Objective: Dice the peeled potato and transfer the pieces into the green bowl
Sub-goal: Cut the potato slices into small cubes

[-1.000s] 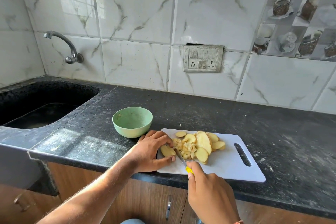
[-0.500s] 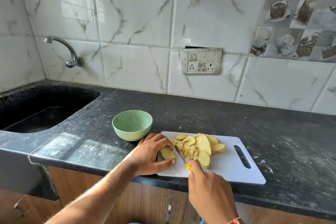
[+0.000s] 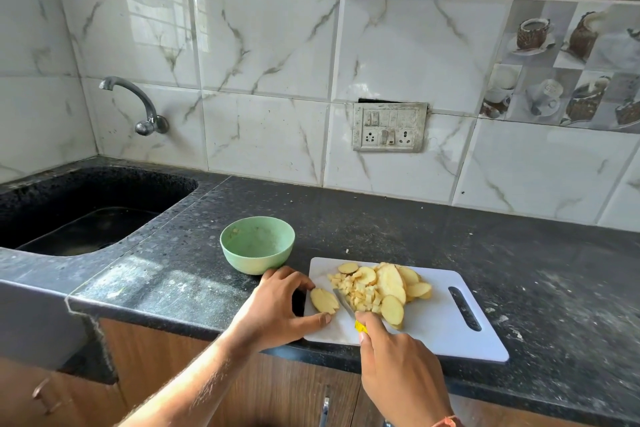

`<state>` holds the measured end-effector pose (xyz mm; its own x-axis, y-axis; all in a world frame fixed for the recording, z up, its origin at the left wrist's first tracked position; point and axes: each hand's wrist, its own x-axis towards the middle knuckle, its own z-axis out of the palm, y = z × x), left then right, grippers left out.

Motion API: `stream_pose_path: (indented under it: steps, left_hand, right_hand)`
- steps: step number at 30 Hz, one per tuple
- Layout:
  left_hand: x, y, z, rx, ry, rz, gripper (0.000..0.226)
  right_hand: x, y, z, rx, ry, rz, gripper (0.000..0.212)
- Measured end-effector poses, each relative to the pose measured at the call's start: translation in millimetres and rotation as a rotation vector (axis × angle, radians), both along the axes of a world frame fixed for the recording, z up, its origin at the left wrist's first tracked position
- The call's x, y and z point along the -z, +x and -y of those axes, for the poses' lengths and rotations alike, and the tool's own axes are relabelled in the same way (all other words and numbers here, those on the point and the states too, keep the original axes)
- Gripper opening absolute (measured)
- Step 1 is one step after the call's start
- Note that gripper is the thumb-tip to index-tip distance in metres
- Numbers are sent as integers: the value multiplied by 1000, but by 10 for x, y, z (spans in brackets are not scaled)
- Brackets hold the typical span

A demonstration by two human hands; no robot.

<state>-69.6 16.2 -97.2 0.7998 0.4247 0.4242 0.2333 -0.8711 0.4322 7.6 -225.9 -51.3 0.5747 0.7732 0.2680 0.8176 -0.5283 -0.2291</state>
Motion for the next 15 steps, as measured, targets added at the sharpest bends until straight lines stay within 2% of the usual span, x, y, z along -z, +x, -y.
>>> stream_pose_path:
  steps: [9,15]
  left_hand:
    - [-79,-29,-29,28,-172,43,63]
    - [-90,-36,-53,32,-267,58,52]
  right_hand:
    - [0,-26,-44,2,56,45,31]
    - [-5,-72,-138,-27,68,73,30]
